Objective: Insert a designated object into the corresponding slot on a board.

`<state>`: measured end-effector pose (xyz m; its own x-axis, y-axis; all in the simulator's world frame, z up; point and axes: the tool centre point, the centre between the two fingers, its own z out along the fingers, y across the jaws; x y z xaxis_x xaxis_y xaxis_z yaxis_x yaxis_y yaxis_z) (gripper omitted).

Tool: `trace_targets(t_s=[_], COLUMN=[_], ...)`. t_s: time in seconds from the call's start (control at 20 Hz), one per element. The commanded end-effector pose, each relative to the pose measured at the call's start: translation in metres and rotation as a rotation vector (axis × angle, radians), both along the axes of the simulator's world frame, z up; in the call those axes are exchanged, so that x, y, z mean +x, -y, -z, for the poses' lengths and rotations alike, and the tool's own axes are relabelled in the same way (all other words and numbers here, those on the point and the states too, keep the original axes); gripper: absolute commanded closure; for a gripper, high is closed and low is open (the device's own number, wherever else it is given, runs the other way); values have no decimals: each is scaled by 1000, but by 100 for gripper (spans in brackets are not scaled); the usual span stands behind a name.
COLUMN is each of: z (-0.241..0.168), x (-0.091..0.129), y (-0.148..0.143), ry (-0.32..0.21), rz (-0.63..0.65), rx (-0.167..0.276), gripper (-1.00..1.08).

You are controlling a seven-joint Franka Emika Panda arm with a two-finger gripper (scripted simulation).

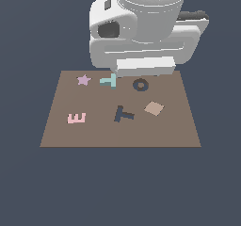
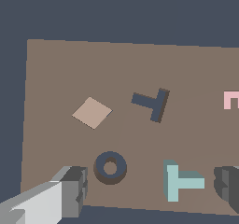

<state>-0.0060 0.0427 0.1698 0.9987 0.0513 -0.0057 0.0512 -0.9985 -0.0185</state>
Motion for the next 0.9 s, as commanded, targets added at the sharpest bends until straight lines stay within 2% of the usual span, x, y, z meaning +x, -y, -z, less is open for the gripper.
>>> trace_targets(t_s=[0.0,0.4,0.85], z=[0,12,57], x=[0,-9,-40], y=[0,9,43], ry=[0,1,3], rz=[0,-1,-3], rx=[0,-2,-9], gripper=[-92,-92,-92])
